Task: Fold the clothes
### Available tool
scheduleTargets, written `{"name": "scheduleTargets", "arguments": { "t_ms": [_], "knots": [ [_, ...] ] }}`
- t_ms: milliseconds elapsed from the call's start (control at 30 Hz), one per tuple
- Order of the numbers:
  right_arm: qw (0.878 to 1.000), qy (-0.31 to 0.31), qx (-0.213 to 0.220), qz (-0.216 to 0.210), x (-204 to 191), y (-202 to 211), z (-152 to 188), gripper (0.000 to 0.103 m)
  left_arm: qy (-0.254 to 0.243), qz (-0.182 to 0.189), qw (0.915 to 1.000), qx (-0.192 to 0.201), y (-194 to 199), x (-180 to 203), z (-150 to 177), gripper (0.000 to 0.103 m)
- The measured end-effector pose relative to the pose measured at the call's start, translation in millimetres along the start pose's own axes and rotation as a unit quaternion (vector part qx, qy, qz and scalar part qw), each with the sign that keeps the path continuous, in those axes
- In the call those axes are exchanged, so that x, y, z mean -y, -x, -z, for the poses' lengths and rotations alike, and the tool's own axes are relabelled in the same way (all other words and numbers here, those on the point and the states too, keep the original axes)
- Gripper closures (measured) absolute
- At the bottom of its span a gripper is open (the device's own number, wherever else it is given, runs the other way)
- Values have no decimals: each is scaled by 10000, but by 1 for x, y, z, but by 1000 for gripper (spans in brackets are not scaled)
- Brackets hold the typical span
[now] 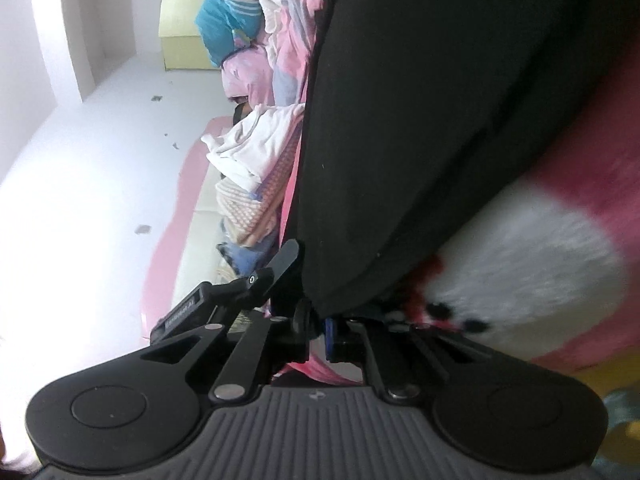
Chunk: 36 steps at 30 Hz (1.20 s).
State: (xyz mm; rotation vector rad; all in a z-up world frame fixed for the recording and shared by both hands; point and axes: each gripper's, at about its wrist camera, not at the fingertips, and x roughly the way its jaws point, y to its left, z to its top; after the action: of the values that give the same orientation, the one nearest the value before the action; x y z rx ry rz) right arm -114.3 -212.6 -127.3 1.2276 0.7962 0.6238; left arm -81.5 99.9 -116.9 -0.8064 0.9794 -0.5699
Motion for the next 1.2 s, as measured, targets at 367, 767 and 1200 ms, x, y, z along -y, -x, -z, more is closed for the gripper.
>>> {"name": "scheduleTargets", "arguments": {
  "t_ms": [367,767,1200],
  "knots": [
    [9929,646,822,565,0,125,4,84,-366,-249,9990,-20,1,12,1,88],
    [9331,1037,2762,2058,-8,279,-74,66,-338,-322,9988,-119,-2,12,0,88],
    [9405,511,2609,2115,60,314,-109,66,-550,-516,9969,-221,-7,22,-1,88]
  ]
}}
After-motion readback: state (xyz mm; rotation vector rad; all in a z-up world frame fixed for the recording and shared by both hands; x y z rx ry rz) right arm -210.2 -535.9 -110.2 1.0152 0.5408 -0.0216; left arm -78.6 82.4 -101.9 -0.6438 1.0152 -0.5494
